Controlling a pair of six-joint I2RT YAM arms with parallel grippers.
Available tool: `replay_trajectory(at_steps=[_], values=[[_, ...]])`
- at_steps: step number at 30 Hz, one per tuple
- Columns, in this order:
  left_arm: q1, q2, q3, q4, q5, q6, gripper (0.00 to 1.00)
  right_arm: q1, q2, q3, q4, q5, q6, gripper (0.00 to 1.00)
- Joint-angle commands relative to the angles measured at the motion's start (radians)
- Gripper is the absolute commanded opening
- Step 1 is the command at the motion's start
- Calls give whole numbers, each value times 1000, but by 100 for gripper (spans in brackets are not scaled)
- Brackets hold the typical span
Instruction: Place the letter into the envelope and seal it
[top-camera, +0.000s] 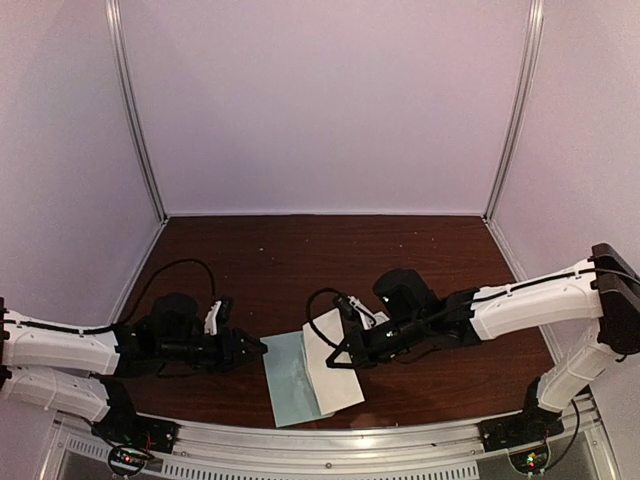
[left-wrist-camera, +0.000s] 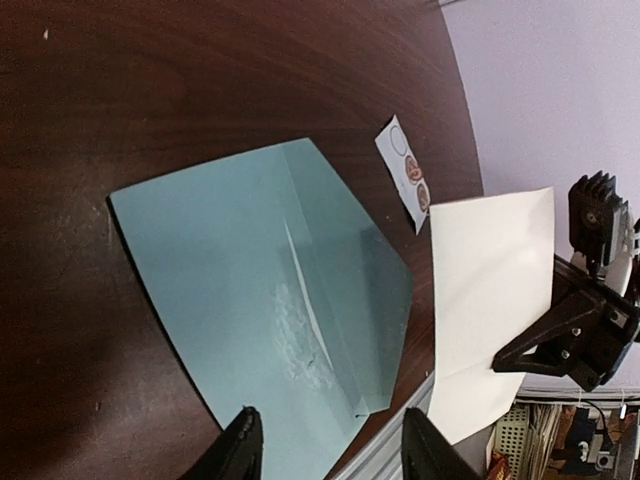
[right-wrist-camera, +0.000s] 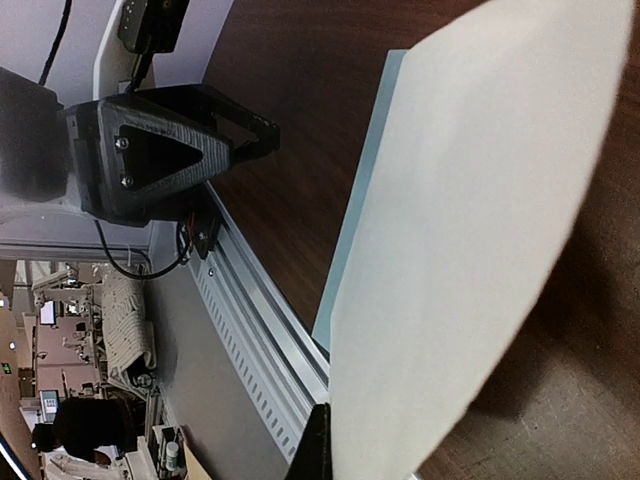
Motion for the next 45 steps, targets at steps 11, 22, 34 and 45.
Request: replay_trajectory(at_steps=[11,22,34,45], values=[[-10,144,-80,216,96,-72,48,-22,177,88,20,-15,29,0],[-12,252,-80,283,142,-73,47,-74,238,79,-57,21,-9,0],[-12,317,-91,316,142,-67,44,-74,288,170,-212,128,-68,0],[-11,392,-93,384,161,-70,41,-71,326,174,-191,93,-61,0]])
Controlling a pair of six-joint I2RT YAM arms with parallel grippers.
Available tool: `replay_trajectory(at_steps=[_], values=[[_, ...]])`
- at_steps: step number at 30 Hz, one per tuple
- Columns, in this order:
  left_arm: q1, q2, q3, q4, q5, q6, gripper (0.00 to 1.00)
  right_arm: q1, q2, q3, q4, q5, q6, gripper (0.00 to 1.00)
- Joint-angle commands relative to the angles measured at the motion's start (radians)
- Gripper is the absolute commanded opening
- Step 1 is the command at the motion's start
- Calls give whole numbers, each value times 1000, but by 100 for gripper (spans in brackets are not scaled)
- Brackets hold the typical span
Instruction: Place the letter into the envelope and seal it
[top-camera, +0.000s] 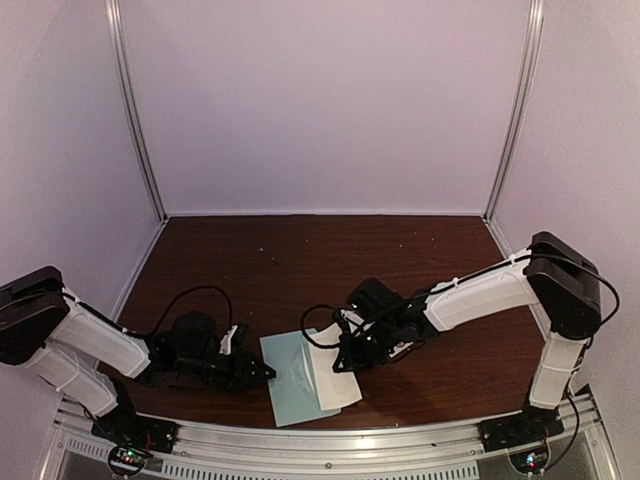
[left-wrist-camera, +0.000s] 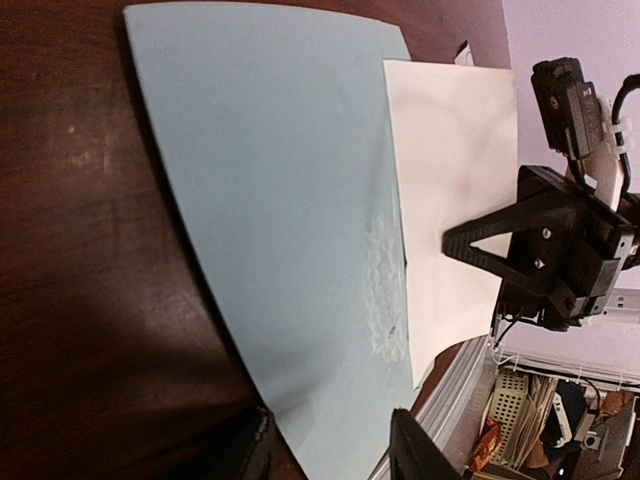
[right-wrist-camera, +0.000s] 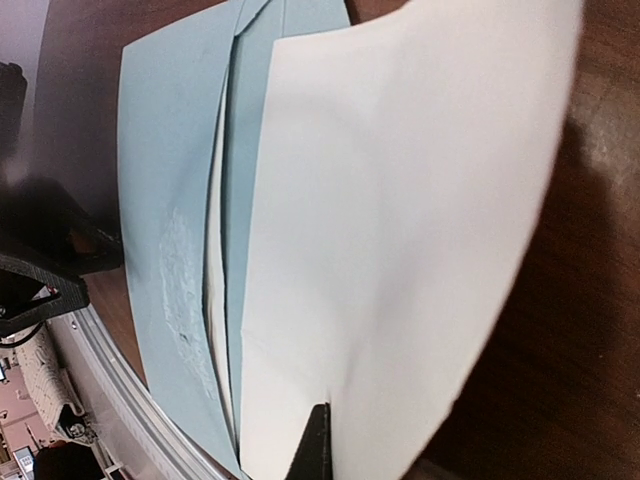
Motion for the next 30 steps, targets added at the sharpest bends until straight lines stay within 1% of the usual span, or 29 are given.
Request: replay_trajectory(at_steps=[1,30], values=[[-6,33,-7,44,12,2,41,-1,15,16,-6,1,-11,0],[-6,91,18,88,36,1,38,13,77,39,117,-99,27,0]])
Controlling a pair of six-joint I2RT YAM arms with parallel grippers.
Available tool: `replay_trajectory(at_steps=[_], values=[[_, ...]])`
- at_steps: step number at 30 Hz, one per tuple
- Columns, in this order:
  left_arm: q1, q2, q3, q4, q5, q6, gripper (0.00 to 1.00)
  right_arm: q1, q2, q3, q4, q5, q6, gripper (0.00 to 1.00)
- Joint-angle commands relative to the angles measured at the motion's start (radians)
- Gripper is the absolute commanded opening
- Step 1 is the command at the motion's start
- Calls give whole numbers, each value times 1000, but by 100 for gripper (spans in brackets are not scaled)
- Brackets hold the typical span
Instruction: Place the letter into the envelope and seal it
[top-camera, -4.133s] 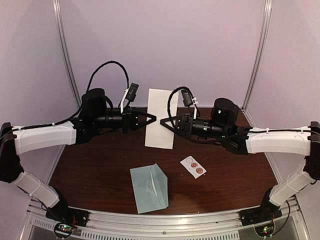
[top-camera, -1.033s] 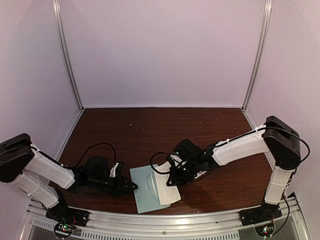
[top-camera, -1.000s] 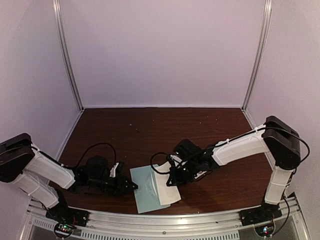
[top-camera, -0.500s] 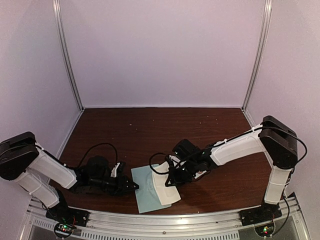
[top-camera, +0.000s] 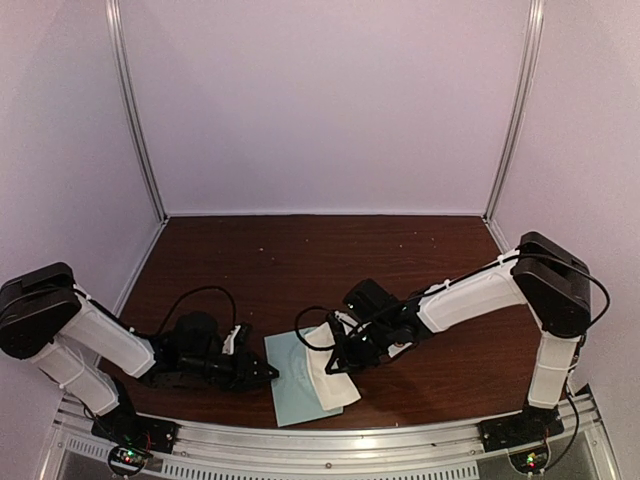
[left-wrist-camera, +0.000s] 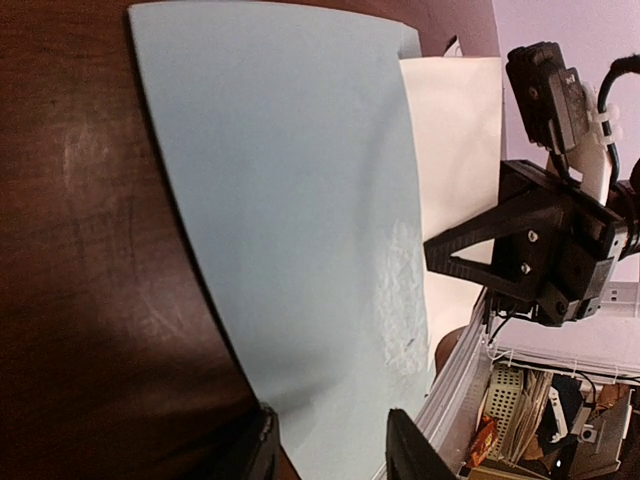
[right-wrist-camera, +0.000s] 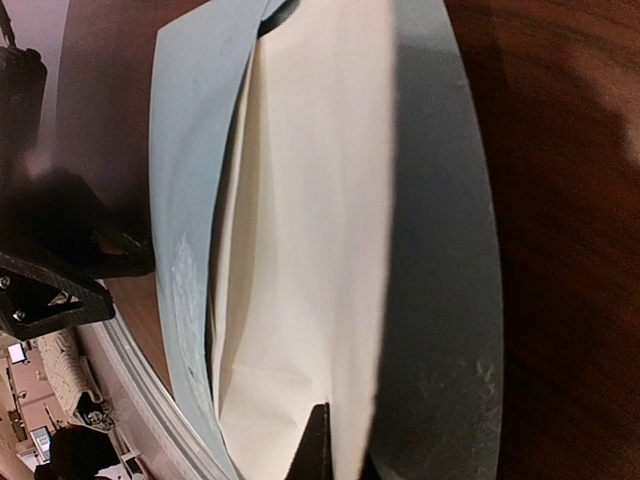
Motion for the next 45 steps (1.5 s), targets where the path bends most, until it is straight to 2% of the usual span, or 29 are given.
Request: replay_trajectory(at_steps=[1,13,21,31,40,45], values=[[-7,23,17,-3,12,1,38,12,25,27,45,-21,18,0],[-7,28,25,5,20,-1,38,20,43,46,71,-13,45,0],[-7,16,15,3,12,-6,37,-10,-16,-23,145,9,137,0],[-7,18,15,3,14,-3,37,-15,-63,-41,111,45,143,0],[-7,19,4,14,10,-8,38,-16,-86,-73,212,1,166,0],[-7,23,4,23,9,-13,38,-17,-101,-78,202,16,180,0]])
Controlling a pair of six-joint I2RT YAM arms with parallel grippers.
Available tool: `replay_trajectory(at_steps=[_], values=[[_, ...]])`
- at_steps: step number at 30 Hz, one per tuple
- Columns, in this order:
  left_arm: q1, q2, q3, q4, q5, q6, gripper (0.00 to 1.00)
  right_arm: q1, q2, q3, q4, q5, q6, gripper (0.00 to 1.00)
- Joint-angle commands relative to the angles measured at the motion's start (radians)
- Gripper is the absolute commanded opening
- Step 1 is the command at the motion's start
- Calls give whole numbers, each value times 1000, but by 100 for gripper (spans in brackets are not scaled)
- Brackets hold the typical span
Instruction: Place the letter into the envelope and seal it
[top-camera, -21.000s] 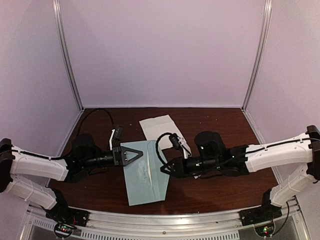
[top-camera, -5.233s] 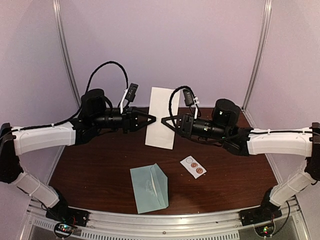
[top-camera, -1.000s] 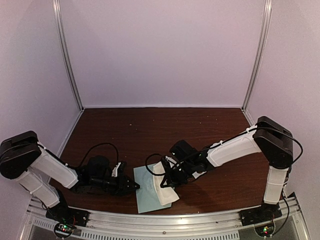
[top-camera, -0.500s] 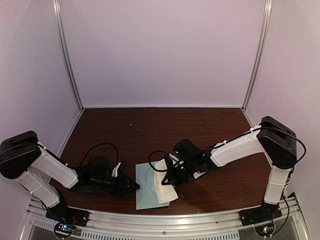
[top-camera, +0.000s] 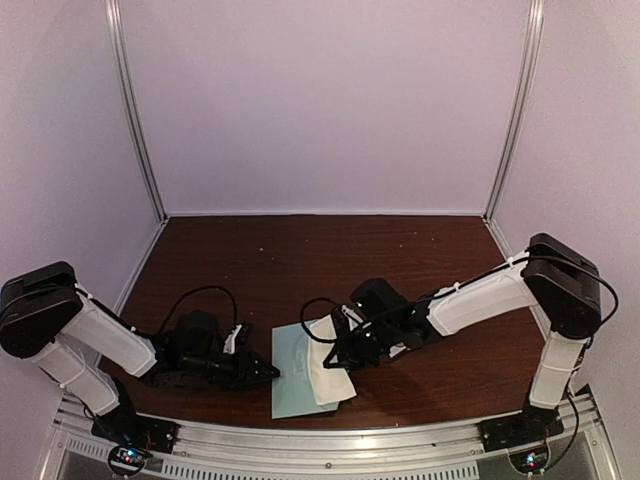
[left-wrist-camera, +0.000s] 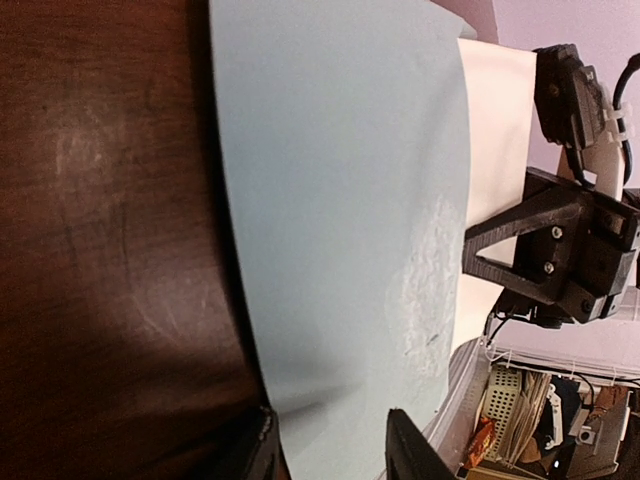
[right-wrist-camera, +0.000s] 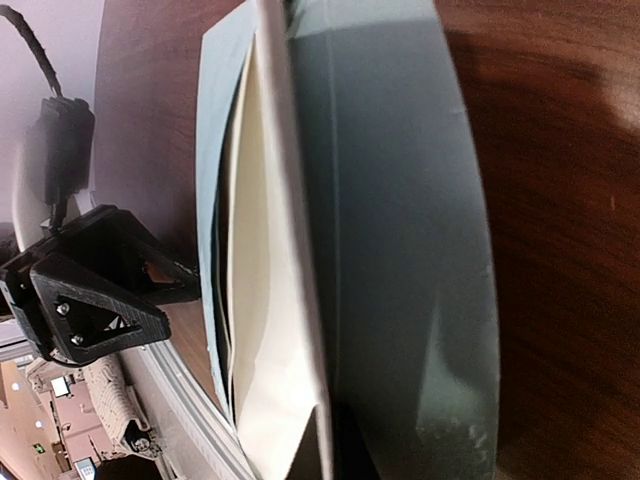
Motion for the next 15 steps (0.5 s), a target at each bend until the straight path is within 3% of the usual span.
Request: replay_trajectory(at_steps=[1,7,15], values=[[-7,10,-6,20,7,-8,38,-5,-62,-8,53,25,28,0],[-7,4,-11,16,0,-7,37,-6,-97,18,-113,181,-16,0],[-7,5,-11,21,0,-9,37,-6,-109,19,-196,263,-32,0]])
